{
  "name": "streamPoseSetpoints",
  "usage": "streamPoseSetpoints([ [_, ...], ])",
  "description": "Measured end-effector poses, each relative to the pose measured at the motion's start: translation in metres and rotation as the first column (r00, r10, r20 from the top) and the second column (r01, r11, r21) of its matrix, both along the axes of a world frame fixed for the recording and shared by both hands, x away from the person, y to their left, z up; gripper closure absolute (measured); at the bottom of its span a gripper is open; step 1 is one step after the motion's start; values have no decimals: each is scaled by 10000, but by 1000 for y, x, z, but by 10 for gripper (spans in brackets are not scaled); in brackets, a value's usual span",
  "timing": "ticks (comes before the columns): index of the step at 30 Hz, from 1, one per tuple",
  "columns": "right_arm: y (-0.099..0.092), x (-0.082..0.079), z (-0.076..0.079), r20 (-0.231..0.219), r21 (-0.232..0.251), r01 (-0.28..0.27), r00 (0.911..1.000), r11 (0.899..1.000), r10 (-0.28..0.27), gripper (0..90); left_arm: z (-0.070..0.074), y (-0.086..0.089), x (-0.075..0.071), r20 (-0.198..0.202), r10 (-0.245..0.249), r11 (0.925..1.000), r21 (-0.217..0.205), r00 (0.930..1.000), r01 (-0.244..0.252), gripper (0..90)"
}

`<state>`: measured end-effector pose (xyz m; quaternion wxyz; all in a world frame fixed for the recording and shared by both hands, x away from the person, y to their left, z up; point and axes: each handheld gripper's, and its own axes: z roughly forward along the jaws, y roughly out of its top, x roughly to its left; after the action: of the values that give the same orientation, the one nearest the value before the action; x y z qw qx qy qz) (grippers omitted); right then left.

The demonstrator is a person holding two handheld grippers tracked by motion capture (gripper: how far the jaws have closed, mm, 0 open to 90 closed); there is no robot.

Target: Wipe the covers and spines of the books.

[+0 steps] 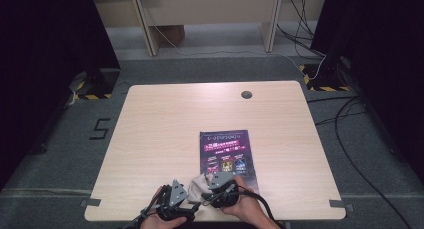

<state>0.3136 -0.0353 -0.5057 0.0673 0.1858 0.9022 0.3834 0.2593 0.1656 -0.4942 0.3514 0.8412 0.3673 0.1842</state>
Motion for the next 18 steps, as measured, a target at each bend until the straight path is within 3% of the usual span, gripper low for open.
streamPoseSetpoints([
  [6,-8,12,0,5,49,488,9988,9988,-488,671,1,2,-2,17,-28,10000,50,10000,28,180],
  [9,-8,9,0,-40,-48,547,9985,9985,-547,673,1,4,-2,63,77,10000,3,10000,-77,180],
  [18,-9,-11,2,-56,-147,-159,9999,9998,158,671,2,6,-3,42,79,9999,72,10000,-79,180],
])
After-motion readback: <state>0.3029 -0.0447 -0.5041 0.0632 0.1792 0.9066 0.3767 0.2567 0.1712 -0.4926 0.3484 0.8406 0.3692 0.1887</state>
